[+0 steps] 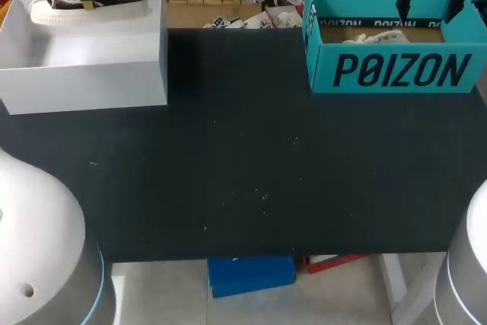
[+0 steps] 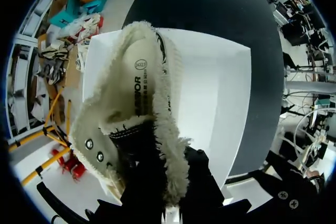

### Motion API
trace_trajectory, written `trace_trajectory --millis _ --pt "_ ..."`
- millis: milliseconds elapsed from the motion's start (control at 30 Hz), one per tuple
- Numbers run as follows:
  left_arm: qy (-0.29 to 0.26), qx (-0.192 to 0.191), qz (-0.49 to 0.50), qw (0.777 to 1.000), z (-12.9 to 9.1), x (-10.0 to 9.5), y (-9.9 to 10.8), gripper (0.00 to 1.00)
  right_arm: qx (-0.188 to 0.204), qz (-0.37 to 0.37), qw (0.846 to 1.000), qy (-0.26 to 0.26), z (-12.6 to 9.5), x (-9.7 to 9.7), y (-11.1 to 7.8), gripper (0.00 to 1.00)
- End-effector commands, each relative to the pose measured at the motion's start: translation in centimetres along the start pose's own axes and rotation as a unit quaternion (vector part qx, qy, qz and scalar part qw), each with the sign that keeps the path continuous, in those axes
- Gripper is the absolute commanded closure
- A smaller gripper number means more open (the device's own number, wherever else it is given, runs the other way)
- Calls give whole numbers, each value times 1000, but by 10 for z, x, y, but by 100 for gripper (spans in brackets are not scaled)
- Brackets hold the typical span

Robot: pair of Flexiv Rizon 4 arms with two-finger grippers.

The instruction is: Take the shoe out of the shoebox, open the shoe tongue, remove and reinsert the insole, then place the shoe into the shoebox

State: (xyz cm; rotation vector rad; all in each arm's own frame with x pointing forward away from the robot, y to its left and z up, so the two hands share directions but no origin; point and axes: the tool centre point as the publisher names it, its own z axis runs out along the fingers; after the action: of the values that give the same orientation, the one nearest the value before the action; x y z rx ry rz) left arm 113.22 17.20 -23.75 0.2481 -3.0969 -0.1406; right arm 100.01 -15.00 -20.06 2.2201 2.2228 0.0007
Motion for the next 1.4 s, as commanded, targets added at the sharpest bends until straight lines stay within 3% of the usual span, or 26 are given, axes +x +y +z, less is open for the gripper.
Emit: trace_trajectory --millis 33,267,533,900,1400 --pt "-86 -15 -1 996 -77 77 -27 100 0 0 1000 0 0 0 0 0" --pt "-113 -15 1 993 -109 129 -88 100 0 0 1000 0 0 0 0 0" --pt "-136 -13 -4 991 -106 184 -147 100 0 0 1000 0 0 0 0 0" --pt "-147 -4 -24 989 -69 237 -192 100 0 0 1000 0 0 0 0 0" --pt "-150 -23 -2 988 22 267 -230 100 0 0 1000 0 0 0 0 0"
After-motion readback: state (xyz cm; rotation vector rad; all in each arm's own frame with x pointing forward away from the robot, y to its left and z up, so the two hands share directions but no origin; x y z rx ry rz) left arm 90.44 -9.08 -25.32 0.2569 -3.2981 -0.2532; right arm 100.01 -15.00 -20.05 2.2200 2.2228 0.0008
